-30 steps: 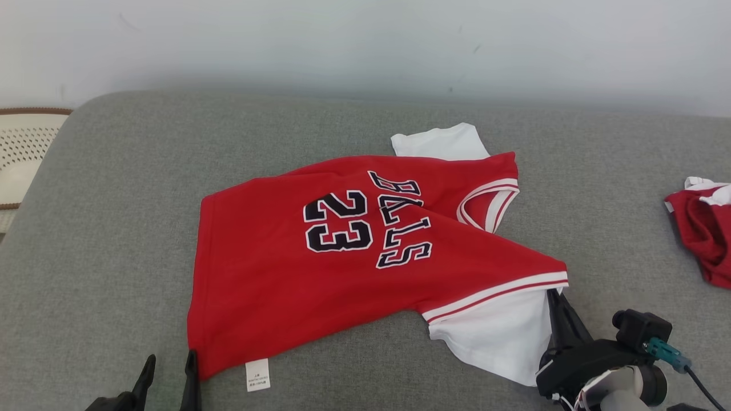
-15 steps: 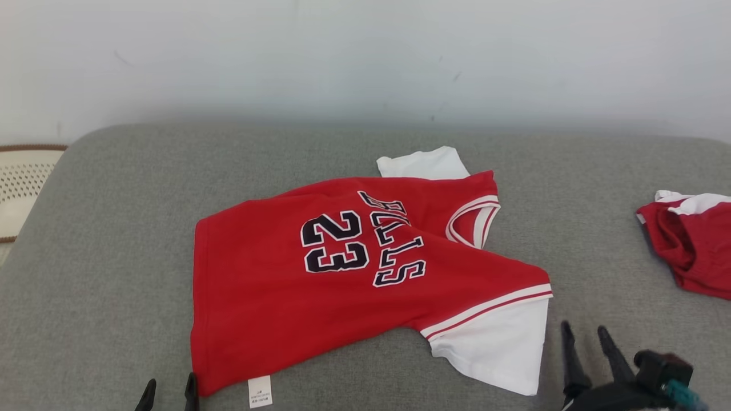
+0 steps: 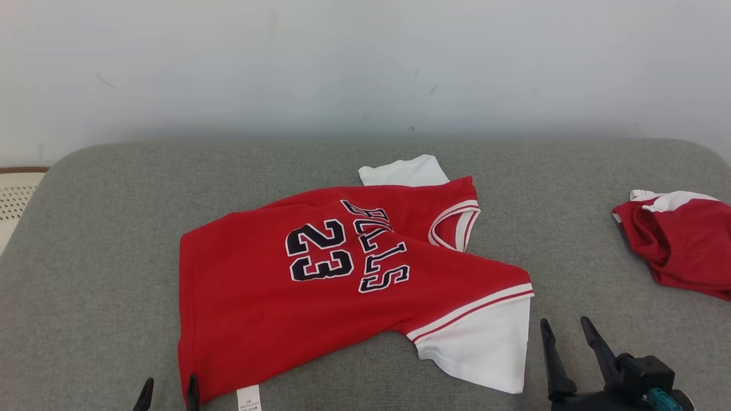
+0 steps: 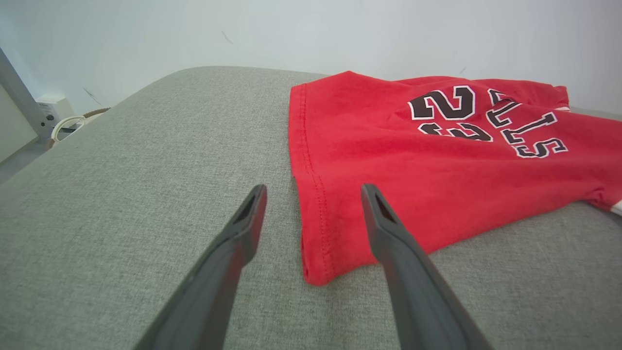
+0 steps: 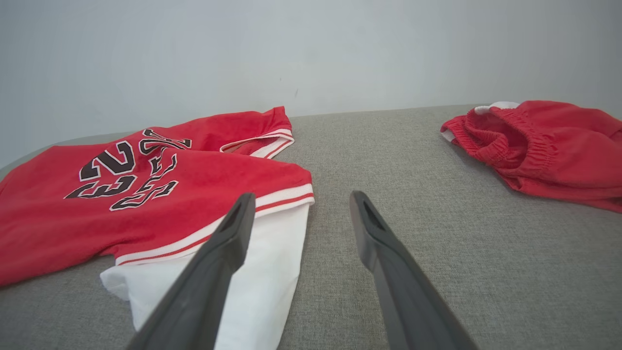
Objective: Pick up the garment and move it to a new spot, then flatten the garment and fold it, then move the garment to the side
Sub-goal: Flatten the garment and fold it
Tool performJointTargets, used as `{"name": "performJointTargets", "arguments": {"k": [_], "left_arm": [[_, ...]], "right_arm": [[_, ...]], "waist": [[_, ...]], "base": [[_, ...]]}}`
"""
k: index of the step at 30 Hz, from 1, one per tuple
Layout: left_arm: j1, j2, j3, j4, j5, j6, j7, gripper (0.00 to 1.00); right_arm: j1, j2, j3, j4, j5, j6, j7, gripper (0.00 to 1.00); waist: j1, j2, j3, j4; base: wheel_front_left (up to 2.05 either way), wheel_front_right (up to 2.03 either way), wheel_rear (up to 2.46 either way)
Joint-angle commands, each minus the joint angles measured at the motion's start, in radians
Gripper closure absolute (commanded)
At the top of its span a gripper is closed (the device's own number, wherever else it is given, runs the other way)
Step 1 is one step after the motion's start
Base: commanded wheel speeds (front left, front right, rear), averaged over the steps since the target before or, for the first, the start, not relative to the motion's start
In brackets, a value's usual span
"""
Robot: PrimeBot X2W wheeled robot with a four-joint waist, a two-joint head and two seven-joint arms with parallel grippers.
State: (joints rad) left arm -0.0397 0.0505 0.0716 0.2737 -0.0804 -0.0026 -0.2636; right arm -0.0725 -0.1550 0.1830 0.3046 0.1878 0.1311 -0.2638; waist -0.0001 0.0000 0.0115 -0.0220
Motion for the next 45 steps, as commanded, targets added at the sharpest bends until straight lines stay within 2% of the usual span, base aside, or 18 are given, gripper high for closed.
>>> {"name": "performJointTargets", "arguments": {"k": [1, 7, 18, 35, 45], "left_arm": [[0.010, 0.000, -0.001, -0.009, 0.008, 0.004, -0.001, 0.00], [-0.011, 0.000, 0.003, -0.011, 0.032, -0.009, -0.001, 0.00], [-0.027, 0.000, 0.020, 0.010, 0.051, -0.026, -0.001, 0.00], [-0.044, 0.000, 0.017, 0.029, 0.046, -0.022, -0.001, 0.00], [-0.030, 0.000, -0.023, 0.105, 0.027, -0.030, -0.001, 0.00]], "right_arm": [[-0.003, 0.005, 0.007, -0.016, -0.014, -0.001, 0.000, 0.00], [-0.023, 0.007, 0.028, -0.056, -0.034, -0.001, 0.000, 0.00], [-0.047, 0.011, 0.066, -0.059, -0.040, -0.001, 0.000, 0.00], [-0.054, 0.008, 0.089, -0.025, -0.034, -0.001, 0.000, 0.00], [-0.053, 0.007, 0.135, 0.148, 0.024, -0.001, 0.000, 0.00]], "waist": [[0.0001, 0.0000, -0.001, -0.002], [0.0001, 0.0000, -0.009, -0.010], [0.0001, 0.0000, -0.027, -0.046], [0.0001, 0.0000, -0.027, -0.070], [0.0001, 0.0000, 0.010, -0.052]], "base": [[0.00, 0.00, 0.00], [0.00, 0.00, 0.00], [0.00, 0.00, 0.00], [0.00, 0.00, 0.00], [0.00, 0.00, 0.00]]}}
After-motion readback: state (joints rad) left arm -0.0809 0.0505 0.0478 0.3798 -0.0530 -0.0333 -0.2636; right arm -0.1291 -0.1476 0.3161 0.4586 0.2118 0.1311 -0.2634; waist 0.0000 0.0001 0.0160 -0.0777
